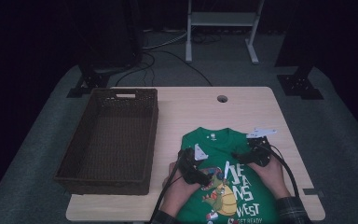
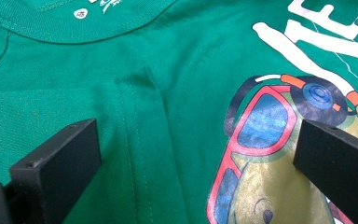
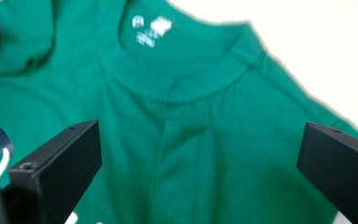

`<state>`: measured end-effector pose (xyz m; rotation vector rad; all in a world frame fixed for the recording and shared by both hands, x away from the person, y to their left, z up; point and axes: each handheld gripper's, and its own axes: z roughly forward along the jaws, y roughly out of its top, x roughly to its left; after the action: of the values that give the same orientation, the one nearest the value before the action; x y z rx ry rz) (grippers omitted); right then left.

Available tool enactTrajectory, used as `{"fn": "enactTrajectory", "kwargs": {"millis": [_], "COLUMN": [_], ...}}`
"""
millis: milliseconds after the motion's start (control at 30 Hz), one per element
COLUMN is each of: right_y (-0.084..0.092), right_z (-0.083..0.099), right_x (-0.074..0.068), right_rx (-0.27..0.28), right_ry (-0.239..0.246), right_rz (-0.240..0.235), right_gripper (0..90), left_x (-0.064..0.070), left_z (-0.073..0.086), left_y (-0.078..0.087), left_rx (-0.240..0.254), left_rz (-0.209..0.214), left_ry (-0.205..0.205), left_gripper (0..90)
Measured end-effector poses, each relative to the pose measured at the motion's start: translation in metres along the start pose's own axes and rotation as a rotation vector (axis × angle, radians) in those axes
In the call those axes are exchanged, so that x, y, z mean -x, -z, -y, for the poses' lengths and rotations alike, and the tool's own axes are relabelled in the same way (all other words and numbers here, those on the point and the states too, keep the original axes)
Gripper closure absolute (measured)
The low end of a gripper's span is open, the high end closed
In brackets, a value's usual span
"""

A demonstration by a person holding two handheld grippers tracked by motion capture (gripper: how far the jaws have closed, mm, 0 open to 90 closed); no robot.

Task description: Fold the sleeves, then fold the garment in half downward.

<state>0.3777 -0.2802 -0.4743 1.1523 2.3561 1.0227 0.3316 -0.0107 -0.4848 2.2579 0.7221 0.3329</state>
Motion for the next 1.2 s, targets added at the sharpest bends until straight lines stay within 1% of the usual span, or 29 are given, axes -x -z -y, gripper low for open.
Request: {"fn": "enactTrajectory", "kwargs": {"millis": [100,167,200,233,367,600,800,933,1200], "right_y": [-0.003,-0.006,-0.008,-0.009,-0.008,-0.002,0.005,0.011,0.025], "right_z": [0.002,0.004,0.005,0.005,0.008,0.014,0.021,0.027,0.042], "right_x": [-0.002,-0.002,-0.003,-0.004,-0.005,-0.009,-0.016,-0.02,-0.029], "right_rx": [-0.02,-0.037,-0.047,-0.048,-0.029,-0.027,-0.026,-0.026,-0.025], "right_ry": [0.012,0.011,0.021,0.037,0.033,0.027,0.028,0.033,0.034], "right_rz": [0.0,-0.003,0.002,0.011,0.012,0.018,0.018,0.013,0.012], "right_gripper": [0.0,0.0,0.0,0.0,0.0,0.0,0.0,0.0,0.0], "left_x": [0.0,0.0,0.0,0.0,0.0,0.007,0.018,0.028,0.047], "left_z": [0.0,0.0,0.0,0.0,0.0,0.003,0.007,0.011,0.016], "left_y": [0.0,0.0,0.0,0.0,0.0,0.003,0.007,0.011,0.017], "left_rx": [0.0,0.0,0.0,0.0,-0.001,0.0,0.0,0.0,-0.003], "left_rz": [0.0,0.0,0.0,0.0,0.001,0.008,0.01,0.009,0.011], "left_ry": [0.0,0.0,0.0,0.0,-0.002,-0.004,-0.006,-0.002,-0.008], "left_gripper": [0.0,0.0,0.0,0.0,0.0,0.0,0.0,0.0,0.0]}}
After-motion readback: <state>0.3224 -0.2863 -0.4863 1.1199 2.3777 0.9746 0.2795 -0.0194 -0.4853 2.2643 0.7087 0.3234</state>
